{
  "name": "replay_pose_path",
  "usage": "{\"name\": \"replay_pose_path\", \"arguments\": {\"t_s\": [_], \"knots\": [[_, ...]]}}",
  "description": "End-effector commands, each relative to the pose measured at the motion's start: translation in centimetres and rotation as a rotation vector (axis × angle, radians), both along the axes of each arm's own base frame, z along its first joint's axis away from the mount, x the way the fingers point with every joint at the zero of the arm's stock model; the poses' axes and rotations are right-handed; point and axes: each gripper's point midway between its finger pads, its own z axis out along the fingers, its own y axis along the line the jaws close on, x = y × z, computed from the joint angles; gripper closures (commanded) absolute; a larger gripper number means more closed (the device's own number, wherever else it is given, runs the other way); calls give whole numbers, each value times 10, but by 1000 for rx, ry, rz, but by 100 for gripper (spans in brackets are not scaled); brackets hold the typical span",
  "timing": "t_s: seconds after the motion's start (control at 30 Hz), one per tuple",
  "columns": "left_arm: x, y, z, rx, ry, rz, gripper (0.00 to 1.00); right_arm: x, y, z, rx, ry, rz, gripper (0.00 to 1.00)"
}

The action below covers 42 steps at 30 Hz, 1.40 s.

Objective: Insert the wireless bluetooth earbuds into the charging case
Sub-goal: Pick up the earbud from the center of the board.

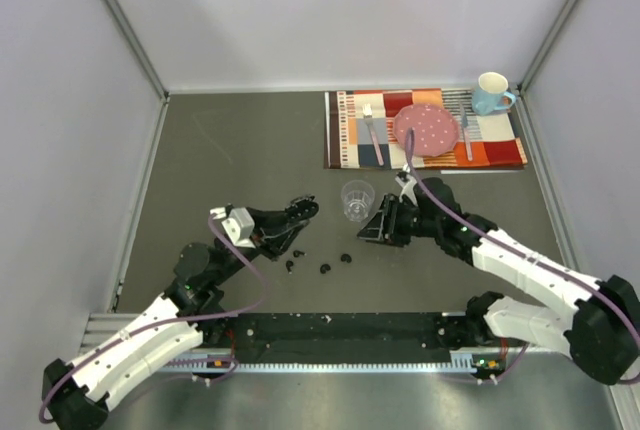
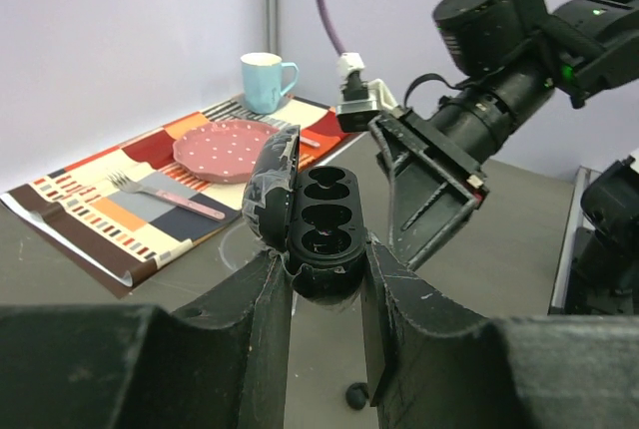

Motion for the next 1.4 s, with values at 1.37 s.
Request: {"name": "replay_pose_path", "arguments": {"t_s": [1.37], "knots": [[-12,-11,16,-11,-7,-92,100,30,37,-91,-284,-50,120,68]]}}
